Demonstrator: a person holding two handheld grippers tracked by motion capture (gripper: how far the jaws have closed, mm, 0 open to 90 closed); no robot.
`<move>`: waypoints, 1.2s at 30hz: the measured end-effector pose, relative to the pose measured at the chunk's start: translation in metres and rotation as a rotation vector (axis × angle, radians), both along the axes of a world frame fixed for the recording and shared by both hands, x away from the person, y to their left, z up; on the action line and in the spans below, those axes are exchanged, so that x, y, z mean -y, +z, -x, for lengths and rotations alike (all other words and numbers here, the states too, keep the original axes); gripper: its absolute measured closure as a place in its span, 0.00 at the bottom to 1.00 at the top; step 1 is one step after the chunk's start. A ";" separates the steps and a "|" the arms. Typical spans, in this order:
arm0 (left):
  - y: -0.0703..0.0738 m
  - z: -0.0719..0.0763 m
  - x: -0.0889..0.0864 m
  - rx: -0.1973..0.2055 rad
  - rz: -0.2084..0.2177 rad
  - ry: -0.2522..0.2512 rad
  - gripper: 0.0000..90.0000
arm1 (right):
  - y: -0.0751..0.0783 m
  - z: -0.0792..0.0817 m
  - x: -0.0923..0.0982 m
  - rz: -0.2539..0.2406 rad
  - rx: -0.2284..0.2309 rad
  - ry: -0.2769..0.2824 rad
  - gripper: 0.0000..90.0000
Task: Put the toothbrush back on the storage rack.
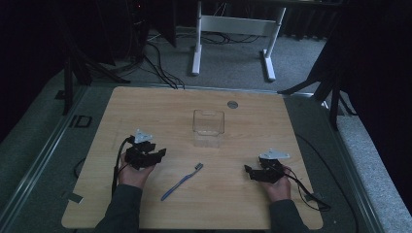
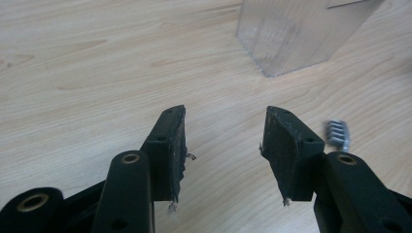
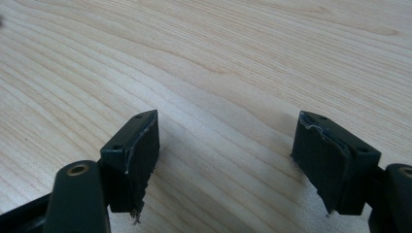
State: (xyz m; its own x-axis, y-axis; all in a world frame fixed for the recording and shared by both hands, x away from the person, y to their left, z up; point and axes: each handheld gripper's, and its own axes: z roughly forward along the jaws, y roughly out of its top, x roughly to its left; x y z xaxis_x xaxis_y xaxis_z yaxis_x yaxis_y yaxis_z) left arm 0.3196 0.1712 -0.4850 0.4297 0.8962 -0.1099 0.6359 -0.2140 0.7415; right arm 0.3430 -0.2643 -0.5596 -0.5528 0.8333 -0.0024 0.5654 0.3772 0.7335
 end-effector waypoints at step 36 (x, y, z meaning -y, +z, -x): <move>0.029 0.006 0.026 -0.042 -0.072 -0.097 0.56 | 0.000 0.000 -0.001 0.001 0.000 -0.014 0.28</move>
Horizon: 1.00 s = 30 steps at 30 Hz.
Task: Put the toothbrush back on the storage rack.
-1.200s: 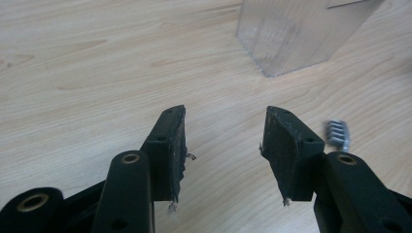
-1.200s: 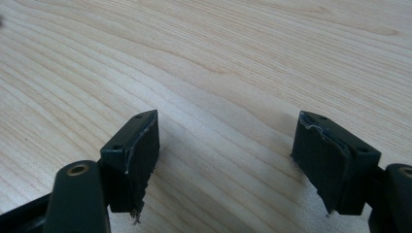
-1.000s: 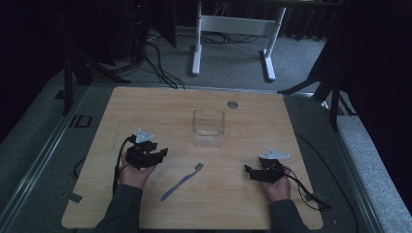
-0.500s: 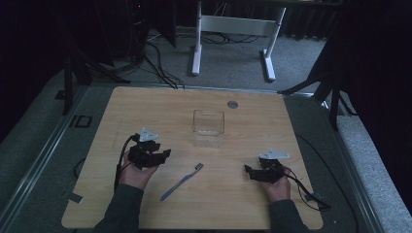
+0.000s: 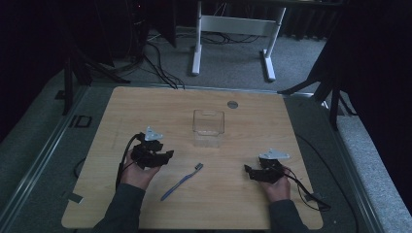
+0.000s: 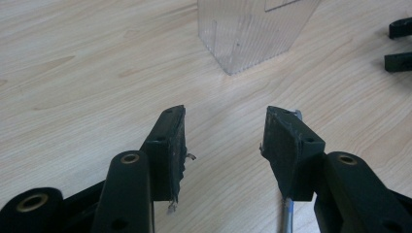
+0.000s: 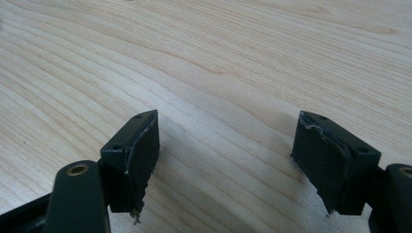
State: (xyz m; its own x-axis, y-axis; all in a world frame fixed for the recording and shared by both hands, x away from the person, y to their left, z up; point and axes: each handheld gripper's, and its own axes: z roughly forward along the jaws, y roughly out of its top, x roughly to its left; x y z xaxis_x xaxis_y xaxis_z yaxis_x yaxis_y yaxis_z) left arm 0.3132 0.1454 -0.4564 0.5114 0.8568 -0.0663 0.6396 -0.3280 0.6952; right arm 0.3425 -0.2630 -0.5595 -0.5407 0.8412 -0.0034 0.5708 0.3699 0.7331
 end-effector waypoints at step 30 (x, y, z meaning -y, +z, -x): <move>-0.005 0.002 0.025 -0.076 -0.102 -0.086 0.58 | 0.000 0.000 0.000 -0.001 -0.001 0.000 0.28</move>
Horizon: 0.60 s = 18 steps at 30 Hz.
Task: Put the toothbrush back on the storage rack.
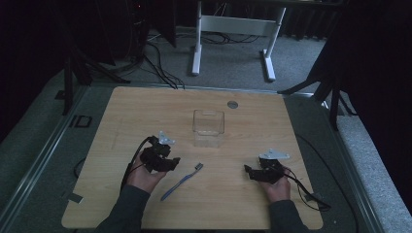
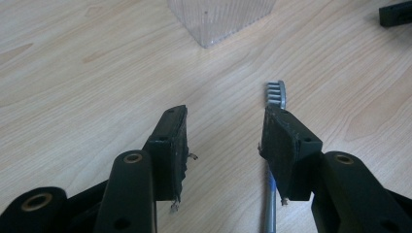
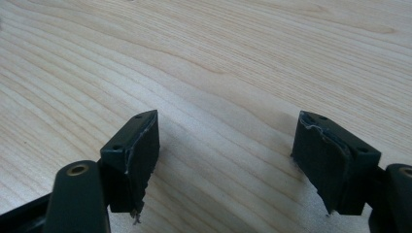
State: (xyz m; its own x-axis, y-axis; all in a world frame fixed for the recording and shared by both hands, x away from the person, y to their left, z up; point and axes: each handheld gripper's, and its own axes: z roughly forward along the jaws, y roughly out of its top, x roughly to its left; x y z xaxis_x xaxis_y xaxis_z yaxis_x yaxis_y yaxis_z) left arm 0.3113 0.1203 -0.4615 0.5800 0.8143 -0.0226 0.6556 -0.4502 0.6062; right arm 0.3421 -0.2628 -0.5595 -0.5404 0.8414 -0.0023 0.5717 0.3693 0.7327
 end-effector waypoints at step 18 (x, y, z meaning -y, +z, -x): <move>-0.010 -0.002 0.007 -0.054 -0.047 -0.016 0.59 | 0.000 0.000 0.000 0.000 0.001 0.000 0.28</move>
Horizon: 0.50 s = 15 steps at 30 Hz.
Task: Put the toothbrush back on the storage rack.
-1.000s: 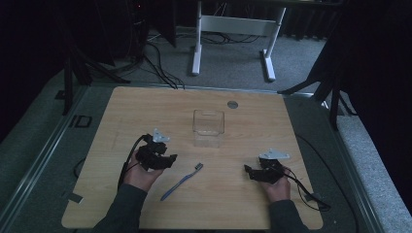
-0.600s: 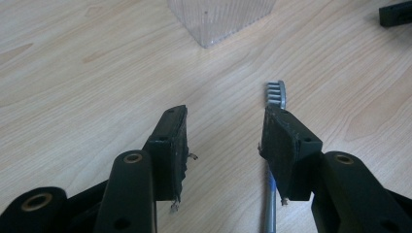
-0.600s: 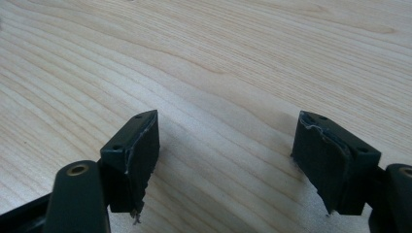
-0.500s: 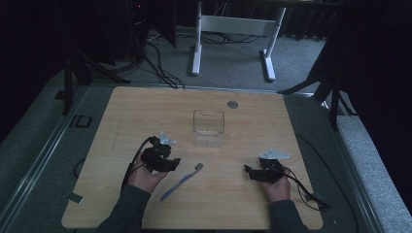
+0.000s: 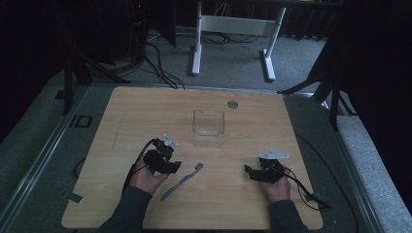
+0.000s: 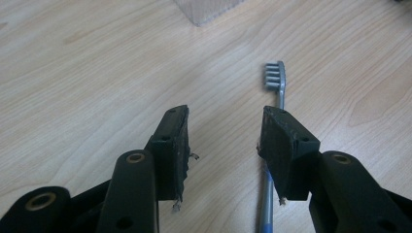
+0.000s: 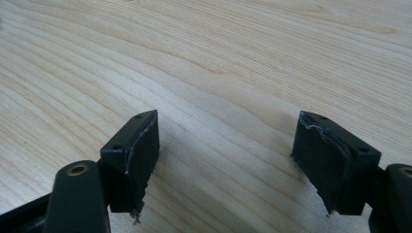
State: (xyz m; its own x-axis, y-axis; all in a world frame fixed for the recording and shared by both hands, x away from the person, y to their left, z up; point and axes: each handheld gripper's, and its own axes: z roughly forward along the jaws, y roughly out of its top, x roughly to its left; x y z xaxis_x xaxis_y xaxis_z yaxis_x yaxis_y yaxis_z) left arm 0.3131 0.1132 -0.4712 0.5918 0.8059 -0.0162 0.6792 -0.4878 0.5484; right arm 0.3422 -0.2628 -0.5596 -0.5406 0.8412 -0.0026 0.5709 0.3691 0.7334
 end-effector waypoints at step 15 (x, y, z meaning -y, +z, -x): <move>-0.003 0.000 0.010 -0.026 -0.032 -0.021 0.60 | 0.000 0.000 0.000 0.000 0.000 0.000 0.28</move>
